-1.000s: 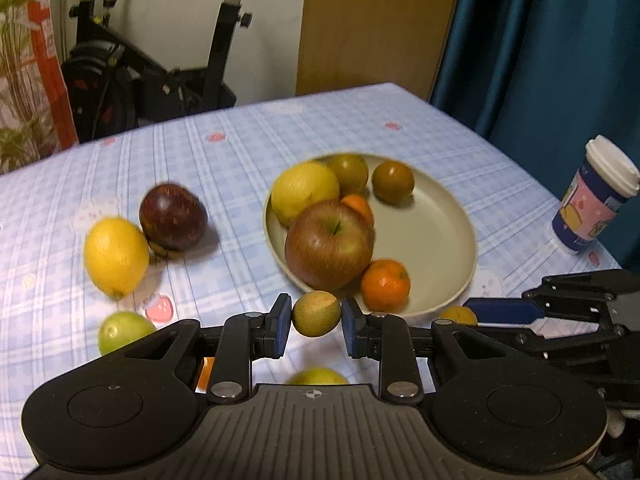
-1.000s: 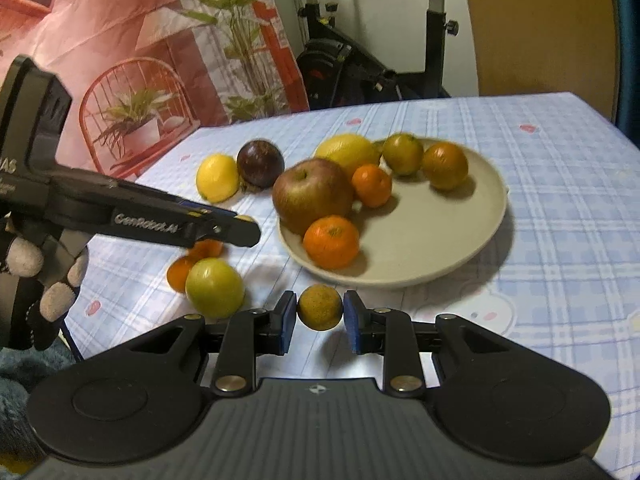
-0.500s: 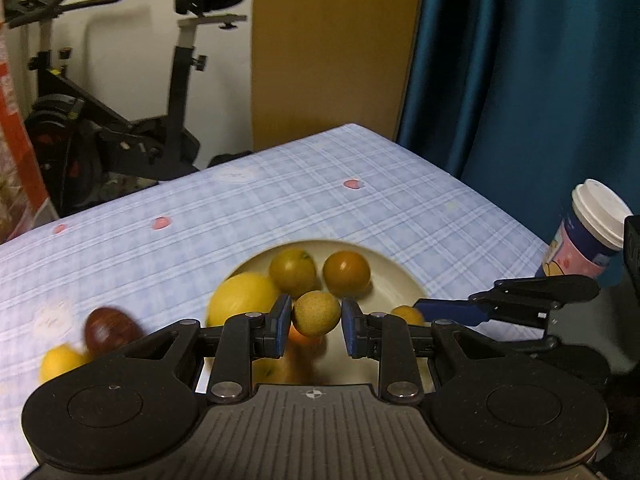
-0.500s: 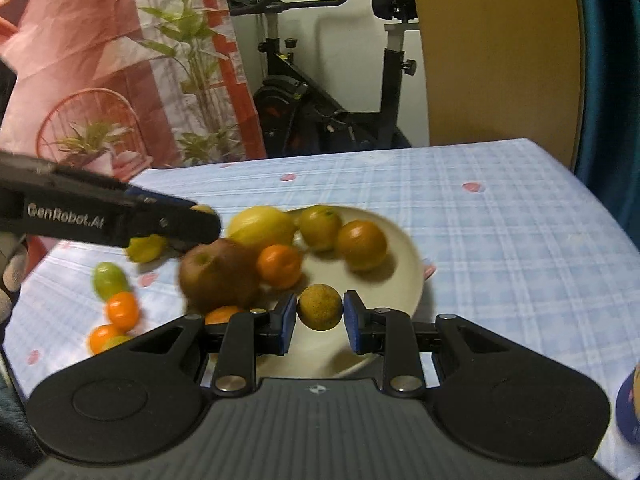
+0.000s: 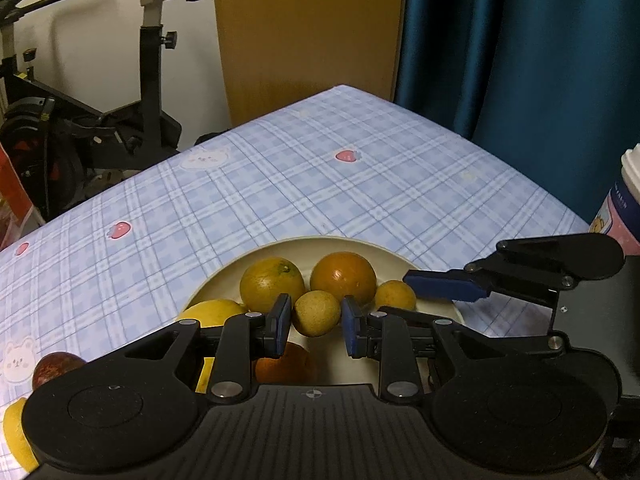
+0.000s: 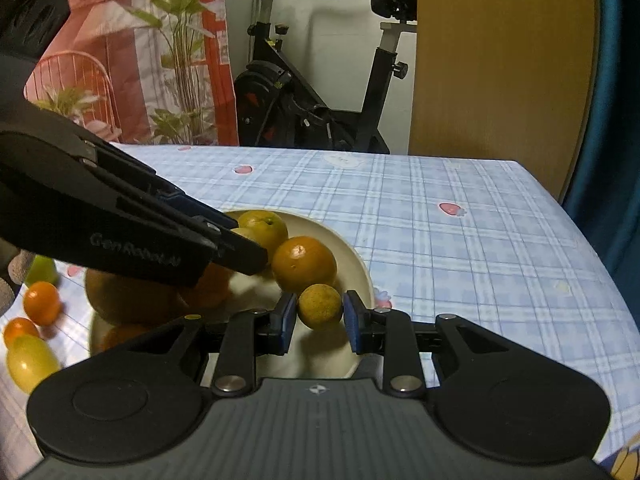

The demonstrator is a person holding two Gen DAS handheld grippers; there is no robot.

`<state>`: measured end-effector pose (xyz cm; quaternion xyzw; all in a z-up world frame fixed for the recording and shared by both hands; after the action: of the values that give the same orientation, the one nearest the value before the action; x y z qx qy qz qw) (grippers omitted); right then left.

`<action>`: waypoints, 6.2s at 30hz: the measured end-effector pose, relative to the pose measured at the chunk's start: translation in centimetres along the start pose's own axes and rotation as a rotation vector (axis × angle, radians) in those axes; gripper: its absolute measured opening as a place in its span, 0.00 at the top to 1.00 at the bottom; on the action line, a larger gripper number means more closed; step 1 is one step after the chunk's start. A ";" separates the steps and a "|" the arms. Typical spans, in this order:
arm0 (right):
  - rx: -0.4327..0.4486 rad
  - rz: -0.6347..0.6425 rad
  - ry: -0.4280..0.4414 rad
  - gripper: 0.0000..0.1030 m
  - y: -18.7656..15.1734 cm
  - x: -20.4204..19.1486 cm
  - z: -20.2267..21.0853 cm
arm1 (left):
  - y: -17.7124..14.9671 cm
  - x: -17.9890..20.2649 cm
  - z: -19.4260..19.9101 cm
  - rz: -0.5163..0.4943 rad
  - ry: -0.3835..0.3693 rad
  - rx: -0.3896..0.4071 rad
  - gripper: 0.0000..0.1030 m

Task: Organize fruits
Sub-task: 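Carry the small yellow citrus between both tools over the plate, then open both tools to drop the small citrus onto the plate, then move both tools to the yellow lemon beside the dark purple mangosteen, then close both tools together on the yellow lemon, then carry the lemon between both tools onto the beige plate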

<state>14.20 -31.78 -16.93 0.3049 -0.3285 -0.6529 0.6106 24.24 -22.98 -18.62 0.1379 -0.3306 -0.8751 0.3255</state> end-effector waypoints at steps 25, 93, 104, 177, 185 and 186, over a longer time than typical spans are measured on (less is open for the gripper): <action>-0.001 0.030 -0.032 0.56 0.1 -0.7 -1.0 | 0.1 -0.8 -0.3 0.024 0.009 0.016 0.61; -0.056 0.263 0.254 0.19 6.0 -17.2 -2.8 | -10.8 -19.4 13.0 0.483 0.130 0.145 0.24; -0.120 0.172 0.286 0.22 5.5 -17.6 -4.5 | -10.6 -19.7 8.5 0.486 0.055 0.093 0.28; -0.024 -0.368 0.301 0.45 4.5 -8.2 2.2 | -1.9 -7.9 8.6 0.298 -0.187 0.016 0.49; -0.012 -0.480 0.234 0.45 2.2 -1.9 3.6 | 0.1 -2.8 4.5 0.230 -0.213 -0.026 0.48; -0.016 -0.499 0.230 0.45 1.8 -1.3 3.5 | 0.3 -2.3 3.9 0.223 -0.213 -0.037 0.48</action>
<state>12.60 -30.39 -13.40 0.4437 -0.1667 -0.7467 0.4667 24.31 -19.67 -15.45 0.0009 -0.3604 -0.8490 0.3864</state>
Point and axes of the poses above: each gripper's, at about its wrist camera, not at the fingertips, and z roughly against the way its jaws point, x to its right, y to its top, the point moved 1 cm from there along -z, roughly the way its jaws point, and after that the axes turned 1 degree about -z, right-handed, at the moved point
